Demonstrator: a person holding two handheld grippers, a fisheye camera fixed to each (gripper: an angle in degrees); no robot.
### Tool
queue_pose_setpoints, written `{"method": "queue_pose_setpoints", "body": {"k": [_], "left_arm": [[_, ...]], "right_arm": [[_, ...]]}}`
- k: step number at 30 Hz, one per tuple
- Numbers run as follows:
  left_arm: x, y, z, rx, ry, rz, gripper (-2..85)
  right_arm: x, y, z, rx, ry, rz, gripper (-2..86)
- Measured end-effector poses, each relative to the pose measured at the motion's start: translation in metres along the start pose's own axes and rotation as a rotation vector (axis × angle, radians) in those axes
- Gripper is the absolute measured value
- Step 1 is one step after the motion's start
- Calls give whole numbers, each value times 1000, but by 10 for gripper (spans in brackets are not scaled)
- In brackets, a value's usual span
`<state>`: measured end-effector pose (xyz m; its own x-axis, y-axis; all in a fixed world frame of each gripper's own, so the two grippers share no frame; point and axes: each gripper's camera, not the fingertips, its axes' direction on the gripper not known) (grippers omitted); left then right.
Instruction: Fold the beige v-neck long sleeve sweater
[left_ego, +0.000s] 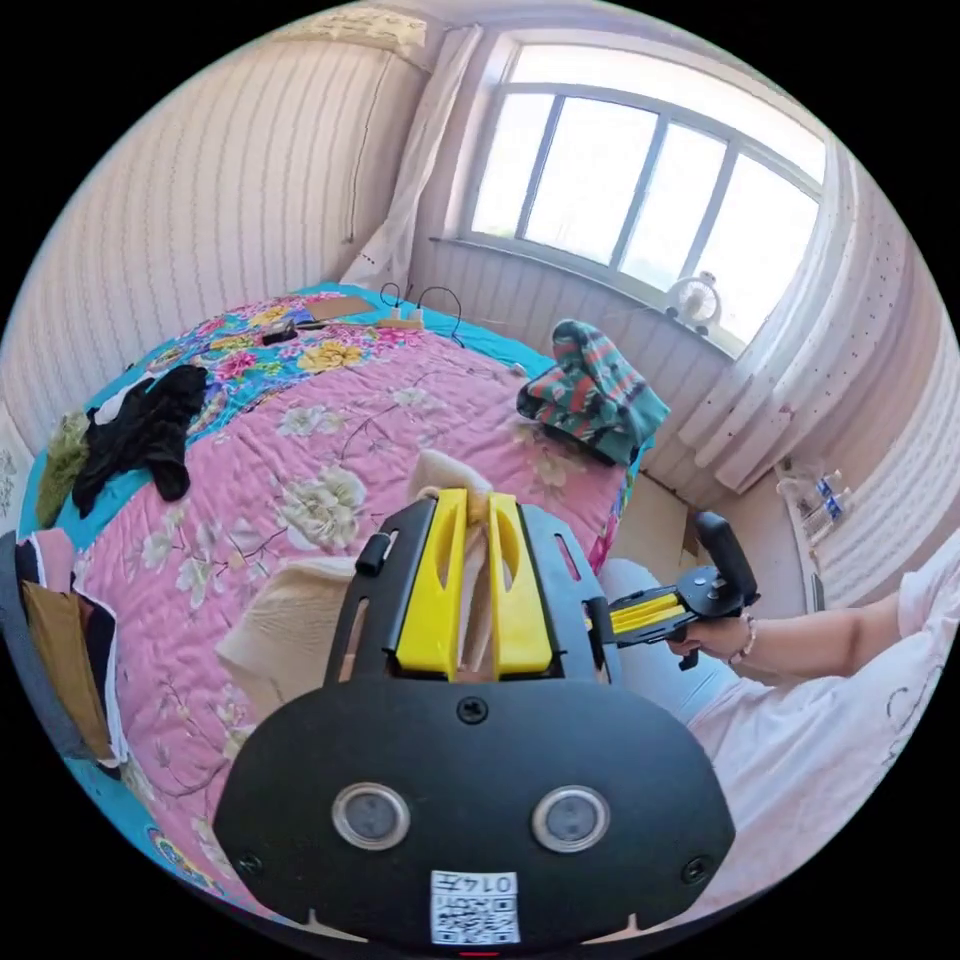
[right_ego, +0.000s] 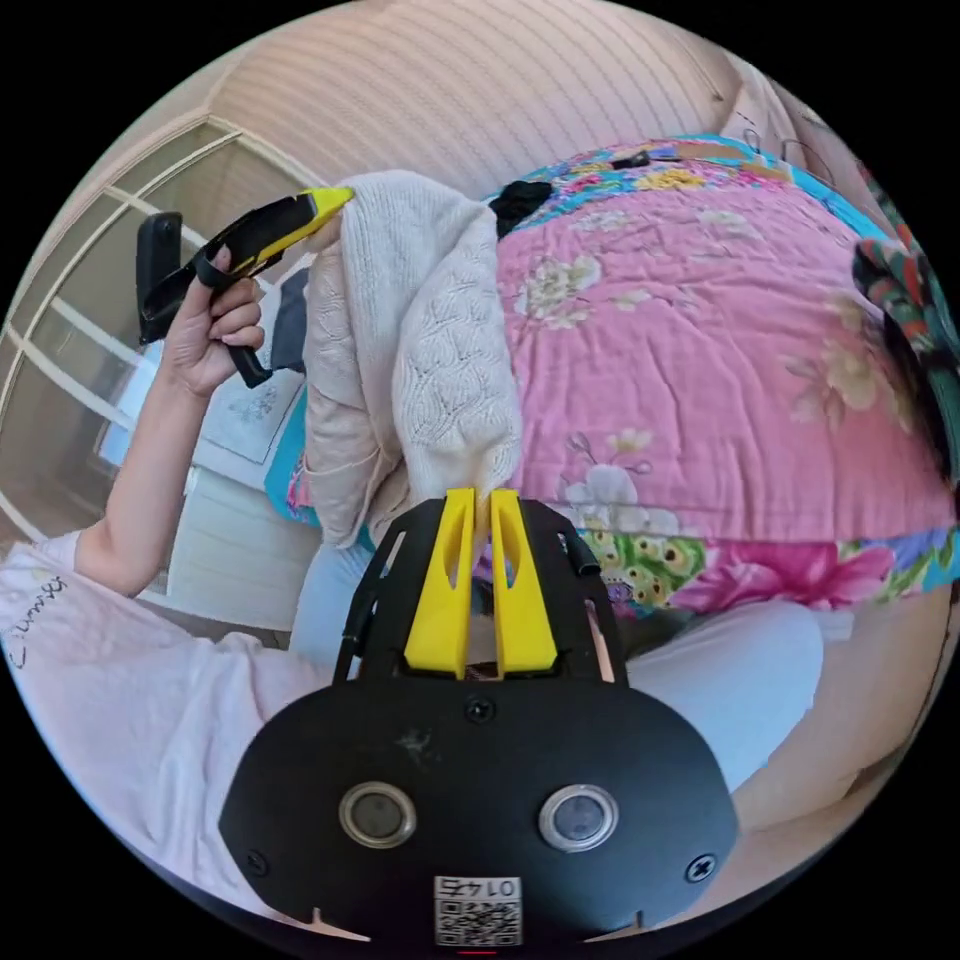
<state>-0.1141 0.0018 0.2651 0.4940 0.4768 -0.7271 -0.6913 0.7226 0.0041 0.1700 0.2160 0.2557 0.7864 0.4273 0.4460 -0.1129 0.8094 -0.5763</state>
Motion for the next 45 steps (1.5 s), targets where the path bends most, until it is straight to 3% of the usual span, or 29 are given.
{"method": "queue_pose_setpoints", "body": {"k": [3, 8, 12, 16, 20, 23, 25, 29, 32, 42, 45], "left_arm": [[1, 16, 3, 24, 78, -59, 48], [-5, 98, -46, 69, -9, -169, 57], [-28, 195, -44, -91, -119, -464, 68], [-37, 248, -29, -97, -32, -716, 97], [-26, 239, -13, -93, -107, -671, 105], [-31, 234, 12, -149, -7, -713, 103], [-26, 230, 19, -171, -32, -696, 90], [-17, 231, 6, -147, -42, -663, 42], [-8, 235, -23, -69, -51, -658, 9], [30, 217, -205, 429, -258, -508, -7], [37, 204, -253, 491, -332, -445, -9]], "right_arm": [[27, 18, -20, 38, 61, 54, 7], [37, 19, -40, 39, 97, -36, 44], [16, -14, -34, 28, 145, -234, 91], [-12, -67, -25, 84, 287, -389, 141], [-16, -113, -8, 40, 390, -403, 156], [-3, -139, 13, -20, 533, -353, 160], [18, -150, 23, -81, 591, -248, 147], [42, -154, 17, -211, 441, -161, 82], [50, -145, -24, -102, 320, -108, 40], [-5, -71, -205, 267, 96, -387, 7], [-27, -45, -252, 373, 61, -469, 5]]}}
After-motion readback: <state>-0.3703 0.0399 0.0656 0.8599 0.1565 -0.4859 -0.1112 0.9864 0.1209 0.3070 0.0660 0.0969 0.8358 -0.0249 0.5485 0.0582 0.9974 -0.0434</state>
